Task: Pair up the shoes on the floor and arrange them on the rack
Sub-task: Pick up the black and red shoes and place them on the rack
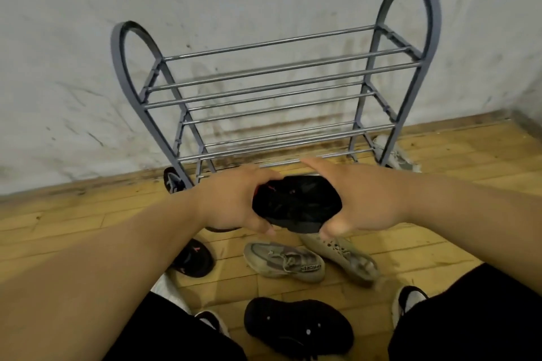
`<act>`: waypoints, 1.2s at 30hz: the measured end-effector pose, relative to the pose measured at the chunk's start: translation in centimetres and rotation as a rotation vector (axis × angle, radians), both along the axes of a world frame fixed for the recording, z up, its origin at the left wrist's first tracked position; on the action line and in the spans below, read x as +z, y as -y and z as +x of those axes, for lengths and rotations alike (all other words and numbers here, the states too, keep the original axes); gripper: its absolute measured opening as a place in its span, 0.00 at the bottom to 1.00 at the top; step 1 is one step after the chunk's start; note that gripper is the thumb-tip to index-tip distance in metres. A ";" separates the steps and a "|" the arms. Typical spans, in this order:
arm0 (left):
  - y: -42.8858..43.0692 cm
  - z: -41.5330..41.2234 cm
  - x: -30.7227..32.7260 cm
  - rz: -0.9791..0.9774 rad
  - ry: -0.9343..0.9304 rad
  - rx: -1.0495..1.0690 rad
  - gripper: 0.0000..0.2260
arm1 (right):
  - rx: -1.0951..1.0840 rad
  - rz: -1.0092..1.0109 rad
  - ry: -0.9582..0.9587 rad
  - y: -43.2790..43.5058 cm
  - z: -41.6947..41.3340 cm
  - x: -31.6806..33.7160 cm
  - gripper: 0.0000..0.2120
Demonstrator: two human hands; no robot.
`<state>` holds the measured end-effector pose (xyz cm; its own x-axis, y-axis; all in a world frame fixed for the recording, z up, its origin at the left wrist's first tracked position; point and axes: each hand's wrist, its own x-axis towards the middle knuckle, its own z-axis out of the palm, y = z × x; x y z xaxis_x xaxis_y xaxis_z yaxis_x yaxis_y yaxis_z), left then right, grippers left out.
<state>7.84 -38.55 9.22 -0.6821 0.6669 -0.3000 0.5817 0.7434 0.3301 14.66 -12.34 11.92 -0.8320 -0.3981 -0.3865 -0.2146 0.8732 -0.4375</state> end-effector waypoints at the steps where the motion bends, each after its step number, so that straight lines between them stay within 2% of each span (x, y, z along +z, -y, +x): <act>1: 0.4 -0.3 -0.2 0.011 0.024 0.018 0.48 | 0.006 0.001 0.001 0.5 -0.4 -0.1 0.60; 6: 2.2 -1.0 -1.0 0.027 0.047 0.052 0.47 | 0.072 0.059 -0.045 2.8 -2.1 -1.2 0.56; 9: 2.9 -1.1 -0.2 0.007 0.135 0.084 0.43 | 0.105 0.065 -0.094 3.6 -2.7 -1.4 0.55; 14: 6.6 -2.0 2.1 -0.403 0.202 0.218 0.43 | 0.166 0.125 -0.224 4.6 -3.9 -3.9 0.54; 17: 9.4 -2.8 1.3 -0.454 0.273 0.279 0.41 | 0.196 0.137 -0.232 4.3 -4.4 -7.0 0.45; 23: 15.2 -3.6 -8.2 -0.393 0.409 0.352 0.30 | 0.248 0.123 -0.190 4.7 -6.0 -12.5 0.36; 26: 17.5 -4.2 -14.2 -0.359 0.405 0.454 0.33 | 0.291 0.082 -0.155 5.6 -7.4 -15.9 0.41; 30: 19.4 -4.3 -21.8 -0.357 0.383 0.534 0.41 | 0.210 0.028 -0.071 7.2 -8.3 -22.2 0.46; 36: 18.4 -2.1 -29.9 -0.275 0.309 0.508 0.37 | 0.036 0.034 -0.007 9.0 -8.4 -31.0 0.46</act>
<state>5.79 -56.90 -20.64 -0.7473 0.1553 -0.6461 0.0448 0.9819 0.1841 6.28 -21.33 -19.09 -0.8202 -0.4142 -0.3946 -0.2489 0.8794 -0.4058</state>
